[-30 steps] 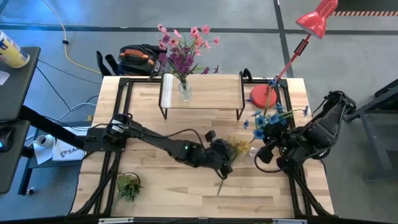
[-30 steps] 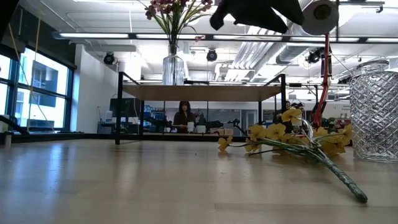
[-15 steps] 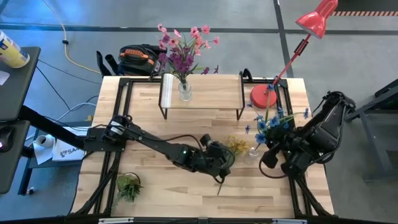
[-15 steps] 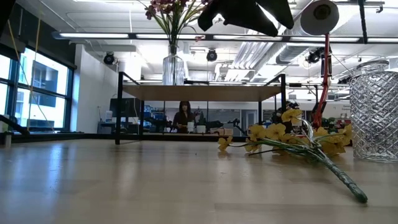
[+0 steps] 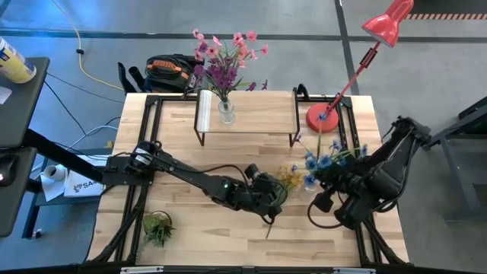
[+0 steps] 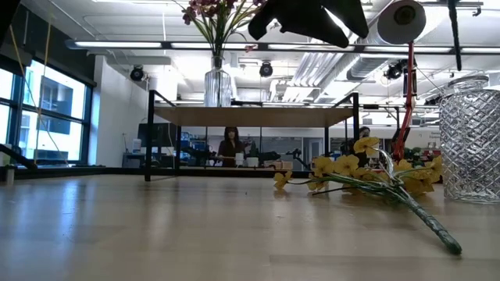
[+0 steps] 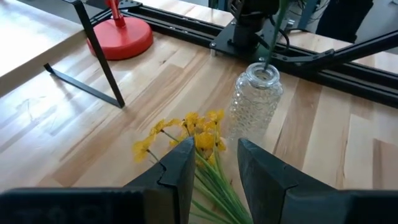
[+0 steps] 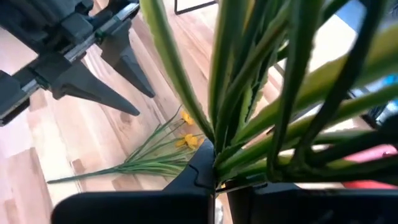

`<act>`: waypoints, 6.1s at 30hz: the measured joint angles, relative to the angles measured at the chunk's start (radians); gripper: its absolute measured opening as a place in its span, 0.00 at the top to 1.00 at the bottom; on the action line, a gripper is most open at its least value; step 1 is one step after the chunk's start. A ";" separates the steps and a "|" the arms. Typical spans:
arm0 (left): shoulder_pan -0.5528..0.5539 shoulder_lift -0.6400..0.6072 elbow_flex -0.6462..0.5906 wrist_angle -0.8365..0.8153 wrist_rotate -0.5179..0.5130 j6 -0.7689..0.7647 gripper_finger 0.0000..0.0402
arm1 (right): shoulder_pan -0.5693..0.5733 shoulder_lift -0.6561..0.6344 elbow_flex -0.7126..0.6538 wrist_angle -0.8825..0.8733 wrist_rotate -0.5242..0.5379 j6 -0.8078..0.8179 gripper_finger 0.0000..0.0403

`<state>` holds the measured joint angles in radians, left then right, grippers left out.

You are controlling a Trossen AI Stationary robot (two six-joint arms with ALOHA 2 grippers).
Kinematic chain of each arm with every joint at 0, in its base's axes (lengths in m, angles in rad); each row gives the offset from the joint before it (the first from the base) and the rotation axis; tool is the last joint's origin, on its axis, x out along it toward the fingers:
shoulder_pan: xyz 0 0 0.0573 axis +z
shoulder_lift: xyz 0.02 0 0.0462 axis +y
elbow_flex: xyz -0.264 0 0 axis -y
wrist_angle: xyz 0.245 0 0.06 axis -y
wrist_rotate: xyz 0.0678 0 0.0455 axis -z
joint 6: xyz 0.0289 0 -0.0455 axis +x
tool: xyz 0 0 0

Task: Pick and place flowers into a vace then onto a shelf
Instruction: Put the blue flowers into the transparent vase

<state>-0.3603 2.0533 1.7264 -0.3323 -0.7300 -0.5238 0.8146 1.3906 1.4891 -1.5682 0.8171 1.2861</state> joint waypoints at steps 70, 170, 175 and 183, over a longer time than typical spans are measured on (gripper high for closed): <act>0.145 0.407 0.079 0.800 0.355 0.242 0.12 | -0.272 -0.193 0.000 -0.003 0.101 -0.222 0.98; -0.119 0.128 0.193 -0.892 -0.189 -0.591 0.19 | -0.144 0.015 0.000 0.351 0.115 -0.276 0.98; -0.229 0.101 0.195 -1.162 -0.226 -0.997 0.19 | -0.191 0.083 0.000 0.461 0.071 -0.449 0.98; -0.342 0.093 0.170 -1.233 -0.225 -1.288 0.19 | -0.201 0.108 0.000 0.468 0.092 -0.423 0.98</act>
<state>-0.7023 2.1459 1.8968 -1.5650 -0.9546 -1.8120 0.6132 1.4985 1.4895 -1.1004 0.9094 0.8631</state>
